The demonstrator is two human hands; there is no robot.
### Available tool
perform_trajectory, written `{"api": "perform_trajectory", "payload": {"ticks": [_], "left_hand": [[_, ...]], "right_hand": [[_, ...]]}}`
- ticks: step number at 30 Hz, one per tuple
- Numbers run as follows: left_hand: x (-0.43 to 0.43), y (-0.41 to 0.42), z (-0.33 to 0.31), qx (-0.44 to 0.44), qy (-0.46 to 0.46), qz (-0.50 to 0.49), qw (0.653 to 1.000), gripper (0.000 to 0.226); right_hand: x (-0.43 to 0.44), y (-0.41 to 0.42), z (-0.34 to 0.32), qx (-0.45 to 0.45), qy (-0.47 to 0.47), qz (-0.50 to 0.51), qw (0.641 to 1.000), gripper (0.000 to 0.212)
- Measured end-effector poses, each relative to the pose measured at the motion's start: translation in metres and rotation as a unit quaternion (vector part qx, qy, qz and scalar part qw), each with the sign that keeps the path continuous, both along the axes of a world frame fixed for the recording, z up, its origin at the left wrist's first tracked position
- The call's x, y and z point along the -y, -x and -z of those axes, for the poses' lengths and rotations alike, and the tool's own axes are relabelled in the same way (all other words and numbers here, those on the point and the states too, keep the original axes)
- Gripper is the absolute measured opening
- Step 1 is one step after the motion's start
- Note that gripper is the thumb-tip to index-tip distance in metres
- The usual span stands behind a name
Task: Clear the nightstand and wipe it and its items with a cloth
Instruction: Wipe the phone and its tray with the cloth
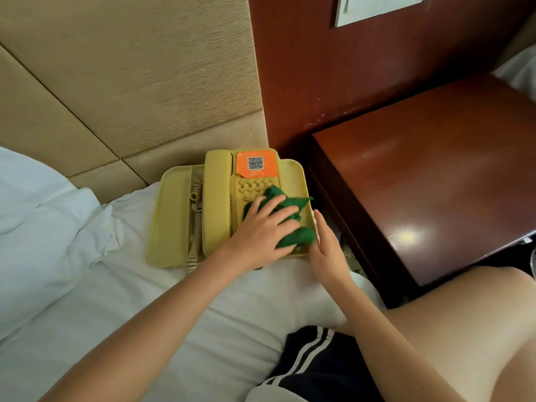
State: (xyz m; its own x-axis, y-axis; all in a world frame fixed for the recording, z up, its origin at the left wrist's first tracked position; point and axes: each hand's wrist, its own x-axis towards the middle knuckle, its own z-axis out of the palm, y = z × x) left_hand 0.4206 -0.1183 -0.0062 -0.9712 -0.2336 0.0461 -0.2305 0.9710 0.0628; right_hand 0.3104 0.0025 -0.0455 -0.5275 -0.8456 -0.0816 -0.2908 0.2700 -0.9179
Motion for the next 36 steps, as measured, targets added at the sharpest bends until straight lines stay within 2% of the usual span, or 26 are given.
{"api": "perform_trajectory", "payload": {"ticks": [4,8,10,12,14,16,18,25,28,31,36], "left_hand": [[0.004,-0.007,-0.021,-0.048,-0.077,-0.022,0.996,0.028],[0.015,-0.019,-0.046,-0.080,-0.130,-0.045,0.987,0.039],[0.020,-0.027,-0.058,-0.131,-0.177,-0.098,0.971,0.041],[0.025,-0.034,-0.069,-0.224,-0.249,-0.192,0.922,0.040],[0.036,-0.042,-0.073,-0.307,-0.305,-0.300,0.850,0.035],[0.052,-0.053,-0.070,-0.343,-0.345,-0.390,0.782,0.025],[0.065,-0.064,-0.061,-0.352,-0.376,-0.447,0.732,0.017],[0.073,-0.079,-0.026,-0.354,-0.452,-0.503,0.646,0.018],[0.072,-0.077,-0.023,-0.362,-0.479,-0.519,0.608,0.025],[0.073,-0.073,-0.021,-0.365,-0.471,-0.523,0.609,0.024],[0.070,-0.061,-0.020,-0.355,-0.452,-0.529,0.624,0.005]], "right_hand": [[0.012,-0.002,-0.026,0.045,0.027,0.019,0.998,0.051],[0.034,-0.003,-0.032,0.060,0.021,0.039,0.997,0.026],[0.047,-0.001,-0.033,0.054,-0.021,0.049,0.997,0.046],[0.059,0.001,-0.034,0.062,-0.076,0.051,0.994,0.068],[0.066,0.004,-0.033,0.059,-0.130,0.048,0.989,0.077],[0.070,0.006,-0.031,0.031,-0.165,0.049,0.985,0.083],[0.071,0.006,-0.029,0.018,-0.173,0.052,0.983,0.084],[0.070,0.007,-0.029,0.019,-0.167,0.060,0.984,0.073],[0.067,0.006,-0.031,0.034,-0.150,0.071,0.986,0.069],[0.065,0.007,-0.033,0.047,-0.123,0.079,0.988,0.068],[0.060,0.011,-0.034,0.102,-0.088,0.088,0.987,0.076]]}}
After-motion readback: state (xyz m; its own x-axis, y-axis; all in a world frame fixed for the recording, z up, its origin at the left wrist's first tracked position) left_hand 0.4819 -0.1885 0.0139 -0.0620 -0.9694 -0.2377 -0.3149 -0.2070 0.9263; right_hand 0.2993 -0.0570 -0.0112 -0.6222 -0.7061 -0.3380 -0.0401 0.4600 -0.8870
